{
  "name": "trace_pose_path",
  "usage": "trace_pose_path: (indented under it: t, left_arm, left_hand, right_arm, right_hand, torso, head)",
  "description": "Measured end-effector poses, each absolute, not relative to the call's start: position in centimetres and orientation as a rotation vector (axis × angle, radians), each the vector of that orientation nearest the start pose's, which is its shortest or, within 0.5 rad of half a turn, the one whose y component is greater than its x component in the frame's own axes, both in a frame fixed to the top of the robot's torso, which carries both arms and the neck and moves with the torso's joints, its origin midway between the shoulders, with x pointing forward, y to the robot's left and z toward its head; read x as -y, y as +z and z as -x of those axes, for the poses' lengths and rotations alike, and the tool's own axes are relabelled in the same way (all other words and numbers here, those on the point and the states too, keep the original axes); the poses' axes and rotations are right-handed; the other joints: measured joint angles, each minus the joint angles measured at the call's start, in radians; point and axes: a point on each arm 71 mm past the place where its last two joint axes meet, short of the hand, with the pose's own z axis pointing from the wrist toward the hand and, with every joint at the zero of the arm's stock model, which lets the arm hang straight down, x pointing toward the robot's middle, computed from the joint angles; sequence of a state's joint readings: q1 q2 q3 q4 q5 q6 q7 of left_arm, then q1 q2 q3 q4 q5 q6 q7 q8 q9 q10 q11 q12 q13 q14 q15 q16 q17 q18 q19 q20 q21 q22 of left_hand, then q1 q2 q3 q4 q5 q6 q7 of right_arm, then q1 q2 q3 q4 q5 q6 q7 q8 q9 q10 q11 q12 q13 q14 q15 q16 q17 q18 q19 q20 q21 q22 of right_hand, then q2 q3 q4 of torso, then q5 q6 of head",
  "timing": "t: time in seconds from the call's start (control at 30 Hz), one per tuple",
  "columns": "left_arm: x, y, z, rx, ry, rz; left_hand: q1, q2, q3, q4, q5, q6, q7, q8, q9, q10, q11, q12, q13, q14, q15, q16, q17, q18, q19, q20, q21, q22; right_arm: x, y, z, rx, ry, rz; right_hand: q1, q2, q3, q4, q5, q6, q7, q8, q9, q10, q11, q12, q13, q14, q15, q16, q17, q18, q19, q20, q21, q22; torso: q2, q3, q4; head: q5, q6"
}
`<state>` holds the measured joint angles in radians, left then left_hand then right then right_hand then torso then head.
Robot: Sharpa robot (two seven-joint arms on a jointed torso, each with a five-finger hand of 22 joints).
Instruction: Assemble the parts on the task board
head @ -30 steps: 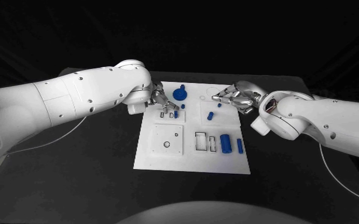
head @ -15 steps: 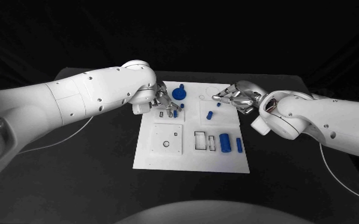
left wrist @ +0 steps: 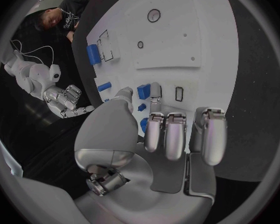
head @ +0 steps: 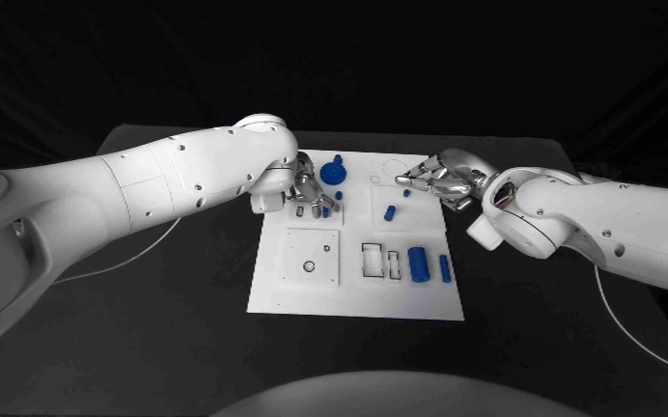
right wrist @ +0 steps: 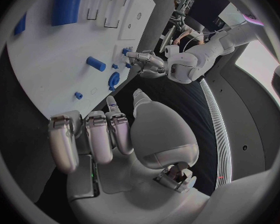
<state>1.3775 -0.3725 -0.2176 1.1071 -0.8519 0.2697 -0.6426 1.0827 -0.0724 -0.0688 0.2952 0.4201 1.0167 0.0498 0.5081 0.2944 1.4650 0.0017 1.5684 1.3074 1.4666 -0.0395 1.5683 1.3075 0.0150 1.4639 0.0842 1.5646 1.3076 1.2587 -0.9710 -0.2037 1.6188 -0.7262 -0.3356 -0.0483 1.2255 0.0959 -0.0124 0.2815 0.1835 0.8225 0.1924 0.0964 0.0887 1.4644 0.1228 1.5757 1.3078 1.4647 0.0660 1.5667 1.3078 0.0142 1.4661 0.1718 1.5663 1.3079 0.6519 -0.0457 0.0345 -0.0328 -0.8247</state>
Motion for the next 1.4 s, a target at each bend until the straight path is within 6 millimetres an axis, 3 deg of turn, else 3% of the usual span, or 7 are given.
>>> trace_pose_path:
  t: [0.67, 0.83, 1.0, 1.23, 1.4]
  left_arm:
    - [-9.54, -21.8, -53.69, -2.503, -0.264, 0.102]
    - [-9.49, -21.8, -53.73, -2.502, -0.264, 0.103]
    - [-9.4, -21.8, -53.73, -2.501, -0.265, 0.102]
    - [-9.36, -21.81, -53.74, -2.5, -0.266, 0.102]
    - [-9.42, -21.81, -53.78, -2.499, -0.266, 0.105]
  left_hand:
    - [0.0, 0.008, 0.003, -0.003, 0.0, 0.0, 0.0, -0.005, 0.027, 0.0, 0.0, 0.0, 0.001, 0.0, 0.0, 0.0, 0.0, 0.0, 0.0, 0.0, 0.0, 0.0]
    - [0.01, 0.009, 0.003, -0.003, 0.0, -0.029, 0.0, 0.03, 0.092, 0.0, 0.0, 0.0, 0.001, 0.0, 0.0, 0.0, 0.0, 0.0, 0.0, 0.0, 0.0, 0.0]
    - [0.011, 0.008, 0.003, -0.003, 0.0, -0.046, 0.002, 0.041, 0.122, 0.0, 0.0, 0.0, 0.001, 0.0, 0.0, 0.0, 0.0, 0.0, 0.0, 0.0, 0.0, 0.0]
    - [0.023, 0.012, 0.006, 0.0, 0.0, -0.124, 0.009, 0.099, 0.225, 0.0, 0.0, 0.0, 0.0, 0.0, 0.0, 0.0, 0.001, 0.0, 0.0, 0.0, 0.0, 0.0]
    - [0.029, 0.013, 0.006, 0.0, 0.0, -0.14, 0.01, 0.119, 0.263, 0.0, 0.0, 0.0, 0.0, 0.0, 0.0, 0.0, 0.001, 0.0, 0.0, 0.0, 0.0, 0.0]
  right_arm:
    - [24.6, -22.03, -45.36, -1.911, 0.884, -0.557]
    - [24.61, -22.07, -45.36, -1.912, 0.882, -0.559]
    - [24.63, -22.13, -45.34, -1.915, 0.88, -0.56]
    - [24.66, -22.21, -45.33, -1.918, 0.876, -0.562]
    - [24.72, -22.25, -45.31, -1.92, 0.873, -0.565]
  right_hand:
    - [0.0, 0.0, 0.0, 0.0, 0.0, -0.004, 0.004, 0.0, 0.0, 0.0, 0.0, 0.0, 0.0, 0.0, 0.0, 0.0, 0.0, 0.0, 0.0, 0.0, 0.0, 0.0]
    - [0.0, 0.0, 0.0, 0.0, 0.0, -0.004, 0.004, 0.0, 0.0, 0.0, 0.0, 0.0, 0.0, 0.0, 0.0, 0.0, 0.0, 0.0, 0.0, 0.0, 0.0, 0.0]
    - [0.0, 0.0, 0.0, 0.0, 0.0, -0.004, 0.004, 0.0, 0.0, 0.0, 0.0, 0.0, 0.0, 0.0, 0.0, 0.0, 0.0, 0.0, 0.0, 0.0, 0.0, 0.0]
    - [0.0, 0.0, 0.0, 0.0, 0.0, -0.004, 0.004, 0.0, 0.0, 0.0, 0.0, 0.0, 0.0, 0.0, 0.0, 0.0, 0.0, 0.0, 0.0, 0.0, 0.0, 0.0]
    - [0.0, 0.0, 0.0, 0.0, 0.0, -0.004, 0.004, 0.0, 0.0, 0.0, 0.0, 0.0, 0.0, 0.0, 0.0, 0.0, 0.0, 0.0, 0.0, 0.0, 0.0, 0.0]
  torso:
    - [0.0, 0.0009, 0.0009]
    - [0.0, 0.0012, 0.0009]
    - [0.0, 0.0012, 0.0007]
    - [0.0, 0.0007, 0.0002]
    - [0.0, 0.001, 0.0004]
  head:
    - [-0.005, 0.002]
    - [-0.004, 0.002]
    - [-0.004, 0.002]
    - [-0.004, 0.002]
    - [-0.004, 0.003]
